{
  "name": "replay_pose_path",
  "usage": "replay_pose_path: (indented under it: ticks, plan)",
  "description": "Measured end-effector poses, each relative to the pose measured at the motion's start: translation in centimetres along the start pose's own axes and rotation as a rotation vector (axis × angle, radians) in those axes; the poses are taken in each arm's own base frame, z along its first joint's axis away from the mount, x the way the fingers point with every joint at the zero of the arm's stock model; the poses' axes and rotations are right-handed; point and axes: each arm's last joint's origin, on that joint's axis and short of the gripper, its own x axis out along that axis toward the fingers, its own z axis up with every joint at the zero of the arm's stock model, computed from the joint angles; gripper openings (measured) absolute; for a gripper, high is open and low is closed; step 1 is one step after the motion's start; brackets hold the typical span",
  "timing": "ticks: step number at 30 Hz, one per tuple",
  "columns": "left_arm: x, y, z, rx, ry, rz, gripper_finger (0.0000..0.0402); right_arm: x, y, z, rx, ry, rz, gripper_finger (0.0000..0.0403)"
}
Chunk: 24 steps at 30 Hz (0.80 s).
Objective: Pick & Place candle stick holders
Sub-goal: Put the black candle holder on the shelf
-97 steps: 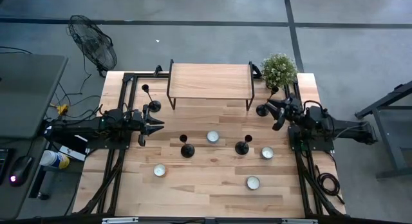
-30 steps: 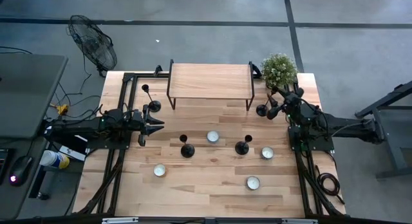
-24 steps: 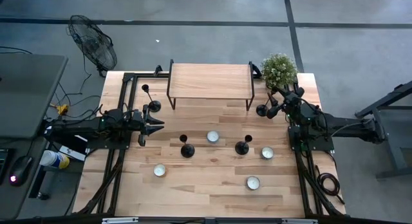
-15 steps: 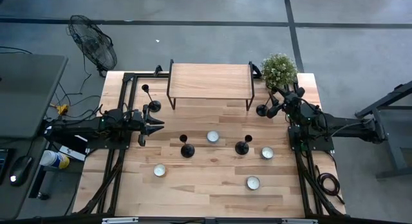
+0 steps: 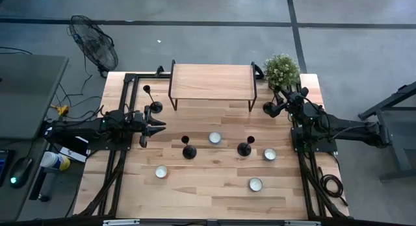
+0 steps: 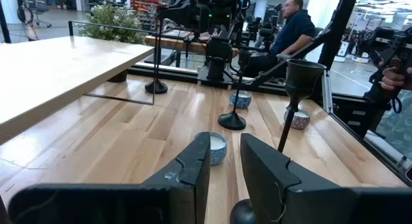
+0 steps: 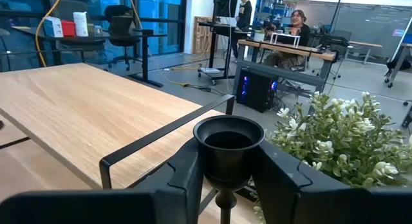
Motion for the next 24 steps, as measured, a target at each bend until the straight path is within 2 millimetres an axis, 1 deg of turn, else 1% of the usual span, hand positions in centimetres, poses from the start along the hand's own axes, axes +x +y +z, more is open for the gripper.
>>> replay_pose_path:
  ticks: [3, 9, 17, 24]
  plan:
    - [0.00, 0.00, 0.00, 0.000, 0.000, -0.001, 0.0083, 0.00, 0.00, 0.00, 0.000, 0.000, 0.002, 0.0095]
    - [0.00, 0.00, 0.00, 0.000, 0.000, 0.000, 0.0083, 0.00, 0.00, 0.29, 0.024, -0.023, 0.002, 0.0107]
    - [0.00, 0.00, 0.00, 0.000, 0.000, 0.000, 0.0083, -0.01, 0.07, 0.51, 0.039, -0.041, 0.033, 0.0098]
    - [0.00, 0.00, 0.00, 0.000, 0.000, 0.000, 0.0083, -0.03, 0.05, 0.79, 0.060, -0.062, 0.032, 0.0105]
